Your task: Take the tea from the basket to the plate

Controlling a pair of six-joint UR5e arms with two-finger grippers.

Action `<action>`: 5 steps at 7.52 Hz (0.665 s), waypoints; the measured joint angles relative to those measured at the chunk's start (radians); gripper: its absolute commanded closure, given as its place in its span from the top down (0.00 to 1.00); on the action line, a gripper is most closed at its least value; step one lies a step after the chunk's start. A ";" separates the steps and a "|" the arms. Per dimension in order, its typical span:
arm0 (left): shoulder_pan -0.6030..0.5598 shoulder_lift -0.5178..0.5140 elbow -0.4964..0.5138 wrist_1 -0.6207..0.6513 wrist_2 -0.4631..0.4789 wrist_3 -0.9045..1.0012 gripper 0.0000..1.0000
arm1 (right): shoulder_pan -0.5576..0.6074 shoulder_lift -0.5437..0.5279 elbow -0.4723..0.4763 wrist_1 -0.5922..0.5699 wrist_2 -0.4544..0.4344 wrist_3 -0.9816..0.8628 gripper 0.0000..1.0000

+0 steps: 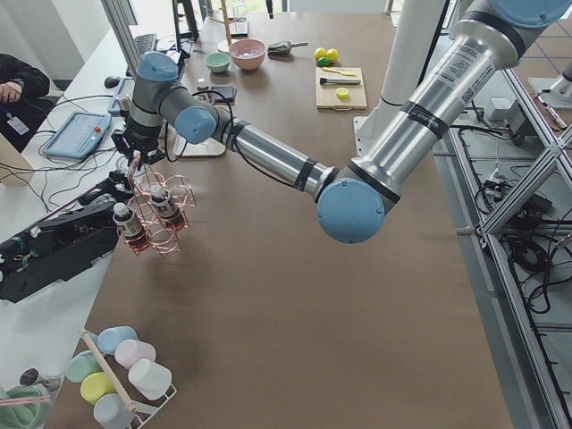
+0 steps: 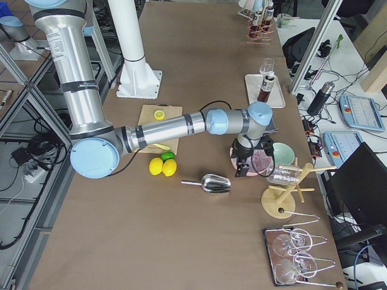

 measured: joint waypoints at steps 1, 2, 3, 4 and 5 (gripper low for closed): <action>0.002 0.000 0.008 0.000 0.002 0.000 0.00 | 0.040 -0.048 0.004 0.000 0.024 -0.030 0.99; 0.006 0.000 0.017 0.001 0.003 0.000 0.00 | 0.058 -0.074 0.007 0.001 0.039 -0.043 0.99; 0.011 -0.002 0.024 0.001 0.004 -0.001 0.00 | 0.068 -0.087 0.009 0.001 0.047 -0.047 0.99; 0.018 -0.003 0.029 0.001 0.005 -0.005 0.00 | 0.077 -0.097 0.016 0.000 0.049 -0.048 0.99; 0.023 -0.003 0.032 0.001 0.005 -0.008 0.00 | 0.083 -0.106 0.023 0.000 0.049 -0.049 0.99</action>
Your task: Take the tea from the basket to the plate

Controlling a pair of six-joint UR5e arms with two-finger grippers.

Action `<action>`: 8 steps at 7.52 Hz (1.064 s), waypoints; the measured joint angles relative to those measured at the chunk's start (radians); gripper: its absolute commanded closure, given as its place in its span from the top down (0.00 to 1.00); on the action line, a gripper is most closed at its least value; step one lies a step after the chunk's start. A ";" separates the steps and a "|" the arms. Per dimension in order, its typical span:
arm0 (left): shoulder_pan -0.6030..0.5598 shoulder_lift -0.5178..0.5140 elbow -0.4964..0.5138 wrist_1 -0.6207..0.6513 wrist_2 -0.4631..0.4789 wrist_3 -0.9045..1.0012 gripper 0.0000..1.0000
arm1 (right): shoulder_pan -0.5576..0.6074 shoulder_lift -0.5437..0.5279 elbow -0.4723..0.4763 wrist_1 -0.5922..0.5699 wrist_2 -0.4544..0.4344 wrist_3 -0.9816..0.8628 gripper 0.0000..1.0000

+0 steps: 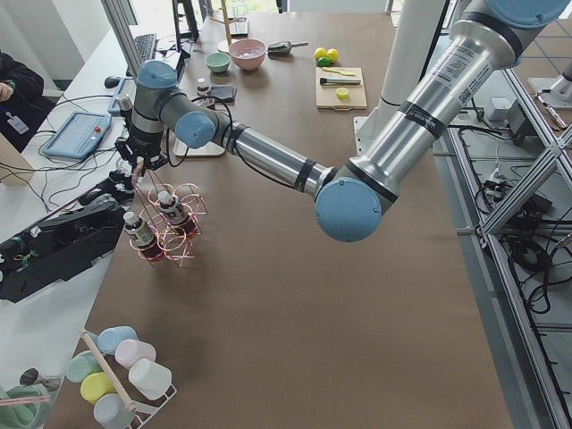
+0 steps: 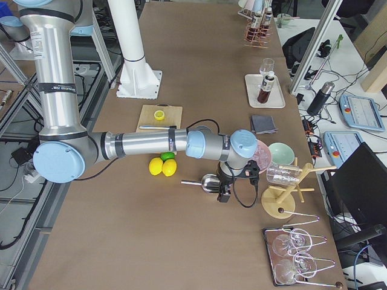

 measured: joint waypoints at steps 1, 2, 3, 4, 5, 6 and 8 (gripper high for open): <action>0.004 0.002 0.001 -0.001 0.000 -0.002 0.00 | 0.002 -0.014 0.003 0.000 -0.001 0.000 0.99; 0.005 0.005 0.002 -0.001 0.000 -0.002 0.00 | 0.002 -0.025 0.001 0.000 -0.002 0.002 0.99; 0.006 0.008 0.003 -0.001 0.000 -0.003 0.00 | 0.002 -0.031 0.001 0.000 -0.003 0.004 0.99; 0.007 0.008 0.004 -0.001 0.000 -0.003 0.00 | 0.003 -0.039 0.003 0.001 -0.004 0.005 0.99; 0.007 0.007 0.005 -0.001 0.000 -0.004 0.00 | 0.004 -0.044 0.006 0.001 -0.007 0.007 0.99; 0.010 0.007 0.006 -0.001 0.000 -0.008 0.45 | 0.010 -0.049 0.007 0.000 -0.010 0.007 0.99; 0.015 0.010 0.007 -0.002 0.000 -0.046 0.98 | 0.040 -0.063 0.011 0.000 -0.013 0.003 0.99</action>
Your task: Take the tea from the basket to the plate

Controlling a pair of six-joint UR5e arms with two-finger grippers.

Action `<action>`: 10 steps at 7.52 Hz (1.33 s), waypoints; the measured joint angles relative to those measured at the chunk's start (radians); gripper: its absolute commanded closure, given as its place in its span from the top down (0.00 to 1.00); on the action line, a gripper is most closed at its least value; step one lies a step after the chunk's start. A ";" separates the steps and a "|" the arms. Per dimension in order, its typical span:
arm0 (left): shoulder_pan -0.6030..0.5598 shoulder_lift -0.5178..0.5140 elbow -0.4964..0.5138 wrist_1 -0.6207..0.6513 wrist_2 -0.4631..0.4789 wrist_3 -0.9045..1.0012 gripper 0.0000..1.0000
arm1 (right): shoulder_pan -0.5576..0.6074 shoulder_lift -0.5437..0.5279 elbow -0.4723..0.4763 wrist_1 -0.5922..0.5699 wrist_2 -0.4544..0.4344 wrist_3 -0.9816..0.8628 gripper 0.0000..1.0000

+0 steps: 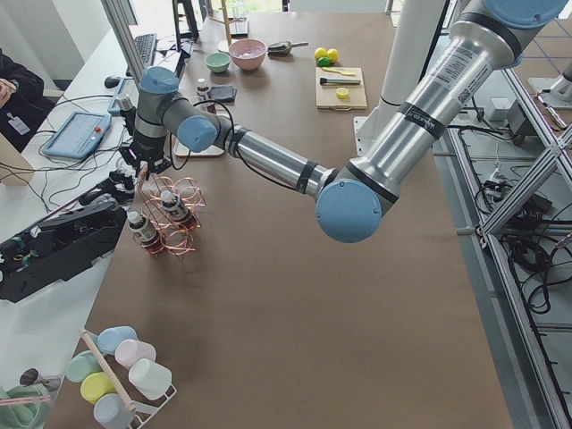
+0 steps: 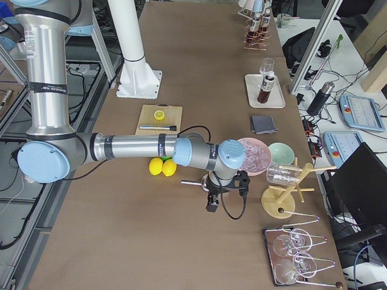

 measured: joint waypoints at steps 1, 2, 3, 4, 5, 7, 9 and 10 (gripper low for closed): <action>0.005 0.006 -0.001 -0.001 -0.001 -0.022 0.98 | 0.007 -0.006 0.001 0.000 -0.004 0.002 0.99; 0.010 0.010 0.000 -0.007 -0.001 -0.032 0.98 | 0.010 -0.007 0.001 0.000 -0.004 0.005 0.99; 0.013 0.010 0.000 -0.011 -0.002 -0.035 0.98 | 0.011 -0.008 0.001 -0.002 -0.004 0.007 0.99; 0.014 0.010 -0.002 -0.012 -0.002 -0.037 0.98 | 0.012 -0.010 -0.005 -0.002 -0.006 0.007 0.99; 0.014 0.010 -0.005 -0.012 -0.002 -0.037 0.98 | 0.012 -0.010 -0.010 -0.002 -0.010 0.006 0.99; 0.008 0.009 -0.025 -0.012 -0.003 -0.048 0.98 | 0.015 -0.011 -0.013 -0.001 -0.012 0.006 0.99; -0.018 0.014 -0.102 -0.013 -0.003 -0.197 0.98 | 0.017 -0.011 -0.012 -0.001 -0.012 0.010 0.99; -0.033 0.035 -0.162 -0.013 -0.003 -0.389 0.98 | 0.018 -0.011 -0.012 -0.001 -0.012 0.011 0.99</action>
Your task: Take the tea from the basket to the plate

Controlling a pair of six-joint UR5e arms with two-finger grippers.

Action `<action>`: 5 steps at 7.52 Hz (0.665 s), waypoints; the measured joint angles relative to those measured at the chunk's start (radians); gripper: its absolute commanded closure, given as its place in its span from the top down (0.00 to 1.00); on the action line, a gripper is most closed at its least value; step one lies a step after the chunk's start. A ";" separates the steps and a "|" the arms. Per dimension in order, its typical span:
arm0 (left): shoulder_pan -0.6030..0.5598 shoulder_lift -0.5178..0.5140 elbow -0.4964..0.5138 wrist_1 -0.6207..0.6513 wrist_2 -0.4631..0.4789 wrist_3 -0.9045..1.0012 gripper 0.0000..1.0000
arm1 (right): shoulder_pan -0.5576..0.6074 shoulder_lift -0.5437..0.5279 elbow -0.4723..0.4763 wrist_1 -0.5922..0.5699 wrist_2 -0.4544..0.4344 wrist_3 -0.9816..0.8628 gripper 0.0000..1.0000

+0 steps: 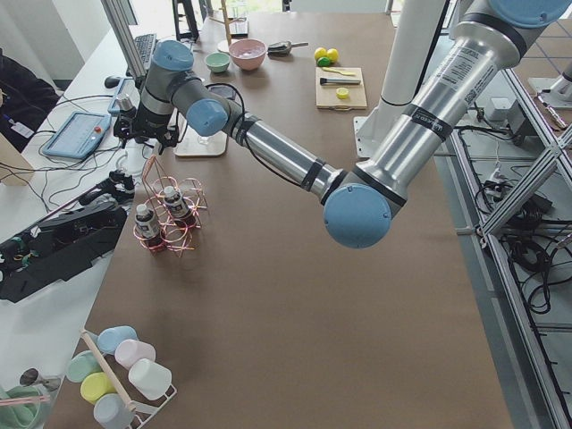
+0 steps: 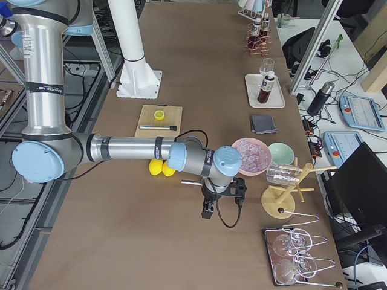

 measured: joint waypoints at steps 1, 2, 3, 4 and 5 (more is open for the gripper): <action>-0.007 0.035 -0.057 0.000 0.000 -0.231 0.98 | 0.000 0.000 0.001 0.001 -0.002 0.000 0.99; -0.010 0.075 -0.096 0.000 -0.003 -0.450 0.98 | 0.001 0.001 0.003 0.001 -0.013 0.000 0.99; -0.010 0.116 -0.117 0.000 -0.006 -0.630 0.98 | 0.000 0.003 0.004 0.002 -0.034 0.000 0.99; -0.014 0.153 -0.124 0.001 -0.007 -0.736 0.98 | 0.000 0.004 0.007 0.002 -0.050 0.000 0.99; -0.025 0.185 -0.124 0.010 -0.009 -0.790 0.98 | -0.001 0.003 0.007 0.002 -0.057 0.000 0.99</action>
